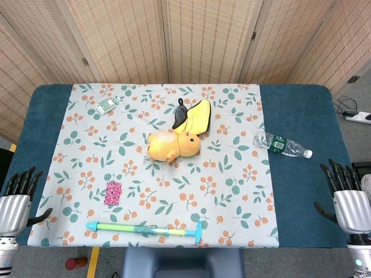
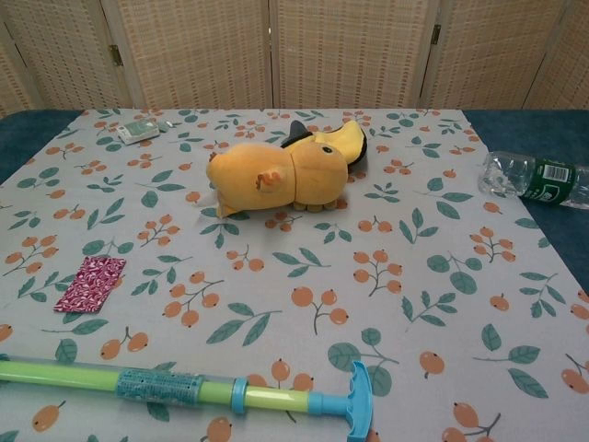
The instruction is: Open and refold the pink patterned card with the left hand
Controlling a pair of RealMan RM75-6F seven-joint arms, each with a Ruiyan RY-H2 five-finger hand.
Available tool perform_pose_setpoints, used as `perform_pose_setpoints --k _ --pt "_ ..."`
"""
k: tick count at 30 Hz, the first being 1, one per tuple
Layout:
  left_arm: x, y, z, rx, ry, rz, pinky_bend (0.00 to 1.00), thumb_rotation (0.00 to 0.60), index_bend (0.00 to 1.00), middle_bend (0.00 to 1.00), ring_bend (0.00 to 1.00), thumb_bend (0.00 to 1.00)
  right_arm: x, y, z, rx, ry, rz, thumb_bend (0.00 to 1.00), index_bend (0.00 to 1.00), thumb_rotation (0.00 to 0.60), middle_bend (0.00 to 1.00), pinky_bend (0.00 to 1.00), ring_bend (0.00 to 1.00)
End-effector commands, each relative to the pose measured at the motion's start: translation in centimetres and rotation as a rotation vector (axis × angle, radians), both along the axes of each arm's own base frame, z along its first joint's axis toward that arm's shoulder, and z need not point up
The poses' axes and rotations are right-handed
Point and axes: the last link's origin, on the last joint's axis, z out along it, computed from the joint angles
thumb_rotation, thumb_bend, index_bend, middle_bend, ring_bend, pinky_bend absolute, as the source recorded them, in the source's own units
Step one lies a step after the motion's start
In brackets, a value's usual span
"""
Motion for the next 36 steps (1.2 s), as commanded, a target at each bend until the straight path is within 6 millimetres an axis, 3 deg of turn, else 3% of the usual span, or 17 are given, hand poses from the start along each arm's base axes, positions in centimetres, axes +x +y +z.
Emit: perform_pose_setpoints --k 1,23,36 --pt "-0.1 0.0 -0.1 0.003 0.003 0.003 0.0 0.6 0.08 0.0 0.0 0.22 0.0 -0.1 0.1 -0.005 -0.001 0.002 0.23 0.0 0.6 0.0 0.0 0.0" --pt "0.0 0.0 -0.4 -0.015 -0.018 -0.004 0.0 0.6 0.09 0.0 0.0 0.22 -0.2 -0.8 1.1 0.008 -0.037 0.022 0.23 0.0 0.6 0.0 0.0 0.01" --pt "2.1 3.1 -2.4 -0.12 -0.023 -0.1 0.0 0.6 0.11 0.0 0.0 0.22 0.1 -0.6 1.5 0.0 -0.055 0.036 0.23 0.0 0.6 0.0 0.0 0.02"
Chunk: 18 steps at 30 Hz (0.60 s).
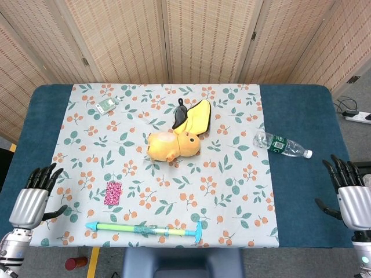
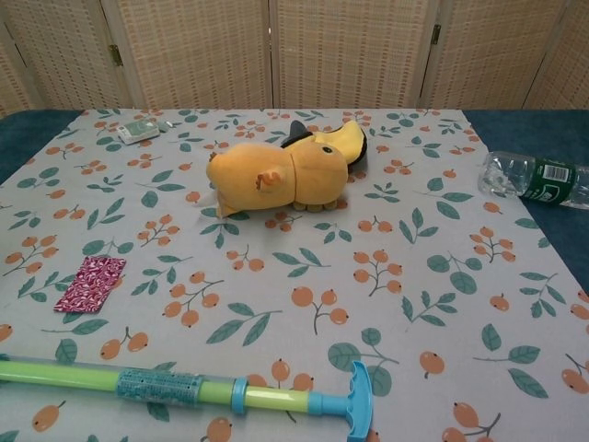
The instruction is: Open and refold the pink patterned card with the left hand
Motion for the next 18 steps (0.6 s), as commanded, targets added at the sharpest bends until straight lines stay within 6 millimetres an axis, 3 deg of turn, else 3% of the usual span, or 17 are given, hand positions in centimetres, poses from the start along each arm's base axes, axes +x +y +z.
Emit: perform_pose_setpoints --k 1,12,18 --pt "0.5 1.2 -0.5 -0.028 -0.002 -0.023 0.0 0.6 0.12 0.0 0.0 0.22 0.0 0.1 0.1 -0.006 -0.002 0.001 0.23 0.0 0.6 0.0 0.0 0.02" --pt "2.7 5.2 -2.9 -0.118 -0.015 -0.125 0.0 0.6 0.2 0.02 0.0 0.22 -0.3 0.7 0.2 -0.011 -0.012 -0.009 0.23 0.0 0.6 0.0 0.0 0.02" --pt "2.5 6.9 -4.3 -0.178 0.016 -0.098 0.0 0.6 0.18 0.02 0.0 0.17 -0.5 0.8 0.2 -0.011 -0.015 -0.019 0.23 0.0 0.6 0.0 0.0 0.02"
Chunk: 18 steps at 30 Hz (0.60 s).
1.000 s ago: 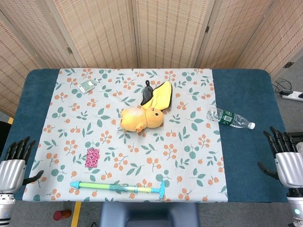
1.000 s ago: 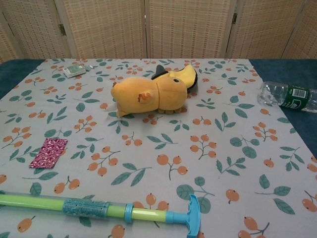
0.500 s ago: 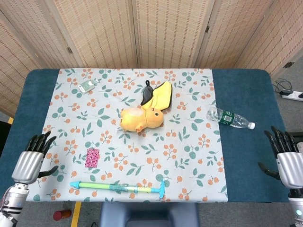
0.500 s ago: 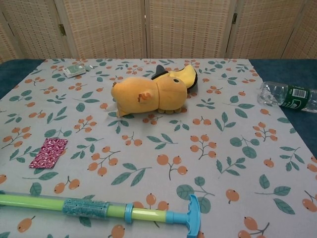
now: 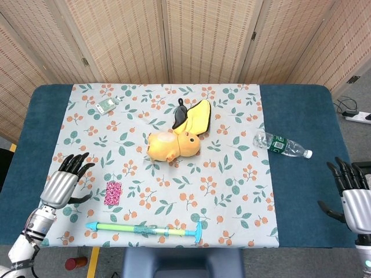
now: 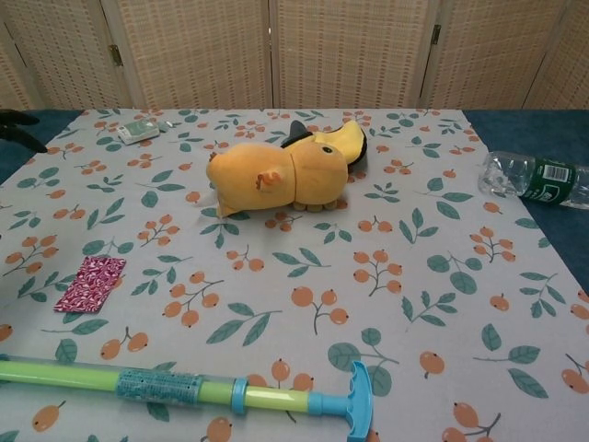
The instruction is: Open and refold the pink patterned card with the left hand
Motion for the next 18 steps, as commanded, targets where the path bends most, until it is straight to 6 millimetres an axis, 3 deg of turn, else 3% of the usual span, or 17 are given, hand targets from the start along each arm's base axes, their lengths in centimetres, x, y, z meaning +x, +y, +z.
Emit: perform_pose_setpoints --k 1,5,18 --pt "-0.1 1.2 -1.1 -0.039 0.019 0.025 0.0 0.6 0.17 0.02 0.0 0.16 -0.1 0.0 0.0 -0.002 -0.002 -0.003 0.23 0.0 0.6 0.0 0.0 0.03" --pt "-0.2 1.9 -2.3 -0.089 0.037 0.06 0.0 0.6 0.17 0.02 0.0 0.11 -0.2 0.0 0.1 -0.005 -0.001 -0.003 0.23 0.0 0.6 0.0 0.0 0.03" --pt "-0.4 4.9 -5.7 -0.093 0.03 0.109 0.0 0.6 0.12 0.0 0.0 0.1 -0.4 0.0 0.0 -0.001 -0.002 -0.008 0.23 0.0 0.6 0.0 0.0 0.03"
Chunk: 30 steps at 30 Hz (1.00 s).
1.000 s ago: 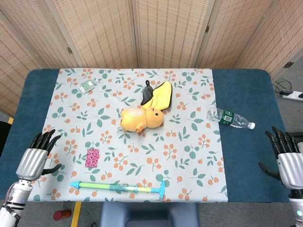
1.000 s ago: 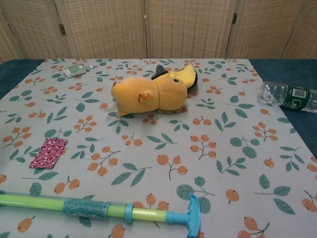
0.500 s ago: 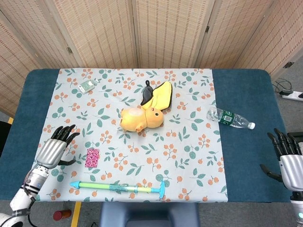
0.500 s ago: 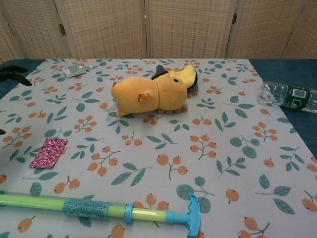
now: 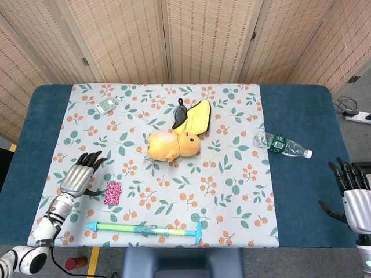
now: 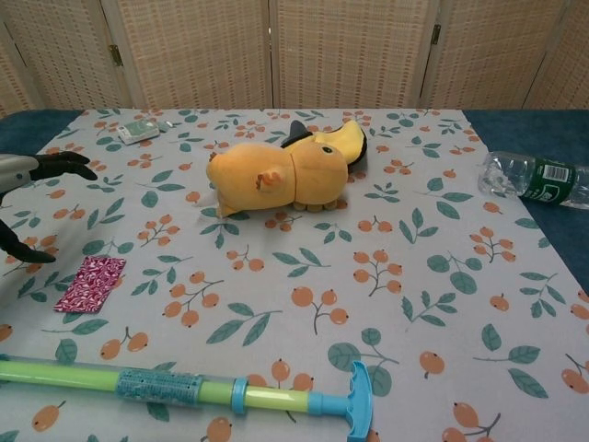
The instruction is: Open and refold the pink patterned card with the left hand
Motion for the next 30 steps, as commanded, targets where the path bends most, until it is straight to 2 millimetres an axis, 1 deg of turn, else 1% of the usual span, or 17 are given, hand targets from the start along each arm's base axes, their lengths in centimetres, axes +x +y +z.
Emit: perform_pose_setpoints --k 1,8,14,30 --pt "0.0 0.7 -0.9 -0.006 0.003 0.012 0.0 0.6 0.11 0.0 0.0 0.1 -0.1 0.0 0.0 0.0 0.001 -0.002 0.23 0.0 0.6 0.0 0.0 0.03" --pt "0.4 1.2 -2.6 -0.016 -0.019 0.028 0.0 0.6 0.06 0.0 0.0 0.1 0.0 -0.1 -0.1 0.004 0.004 -0.002 0.23 0.0 0.6 0.0 0.0 0.02" --pt "0.5 1.5 -3.7 -0.035 -0.01 0.034 0.0 0.6 0.04 0.0 0.0 0.09 -0.1 -0.2 0.0 0.001 0.0 -0.001 0.23 0.0 0.6 0.0 0.0 0.02" --pt "1.4 1.6 -5.1 -0.044 -0.045 0.026 0.0 0.6 0.04 0.0 0.0 0.09 -0.2 -0.2 -0.1 0.0 -0.002 -0.006 0.23 0.0 0.6 0.0 0.0 0.03"
